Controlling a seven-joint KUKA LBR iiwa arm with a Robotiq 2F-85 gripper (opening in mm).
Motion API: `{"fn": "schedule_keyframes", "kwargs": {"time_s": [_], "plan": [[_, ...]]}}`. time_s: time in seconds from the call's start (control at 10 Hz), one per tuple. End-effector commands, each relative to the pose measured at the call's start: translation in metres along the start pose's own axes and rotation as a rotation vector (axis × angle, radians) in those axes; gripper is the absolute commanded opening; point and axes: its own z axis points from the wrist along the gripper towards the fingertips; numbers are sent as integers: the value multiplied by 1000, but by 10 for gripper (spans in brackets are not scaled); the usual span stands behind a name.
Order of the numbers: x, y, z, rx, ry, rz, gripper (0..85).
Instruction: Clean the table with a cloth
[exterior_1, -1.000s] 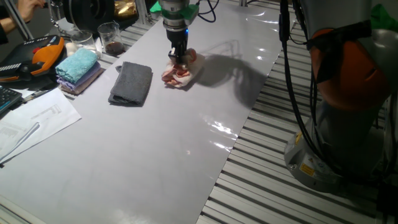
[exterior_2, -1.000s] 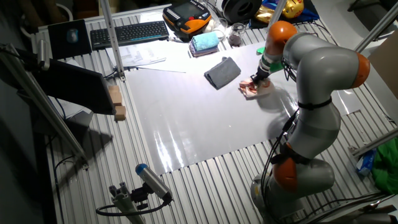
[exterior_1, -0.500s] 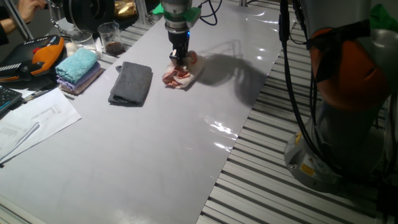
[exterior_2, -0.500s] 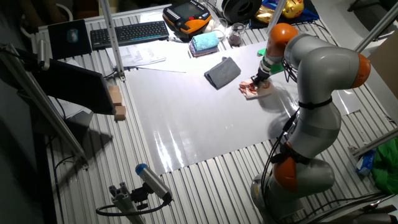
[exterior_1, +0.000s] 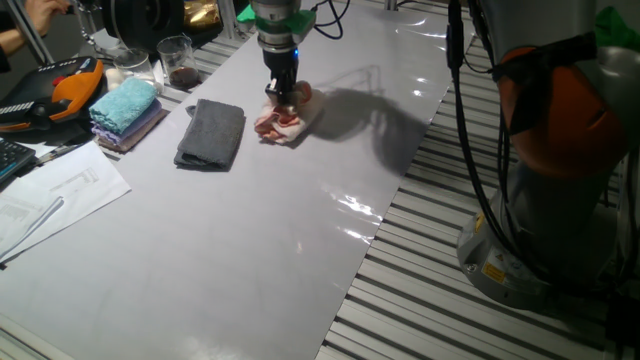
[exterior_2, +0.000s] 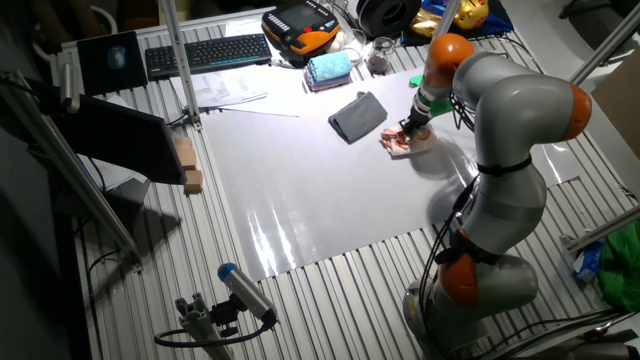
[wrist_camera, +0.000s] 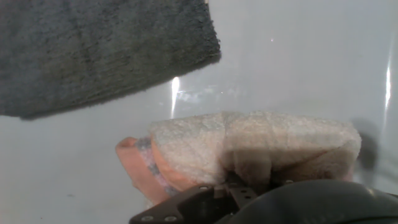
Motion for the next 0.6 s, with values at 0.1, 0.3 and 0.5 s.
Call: {"fn": "schedule_keyframes", "kwargs": {"time_s": [0.1,0.3,0.5], "plan": [[0,7,3,-3,-7,10,0],[-7,14,-2,-5,4,19,0],[-12,25,-5,-4,8,30,0]]}}
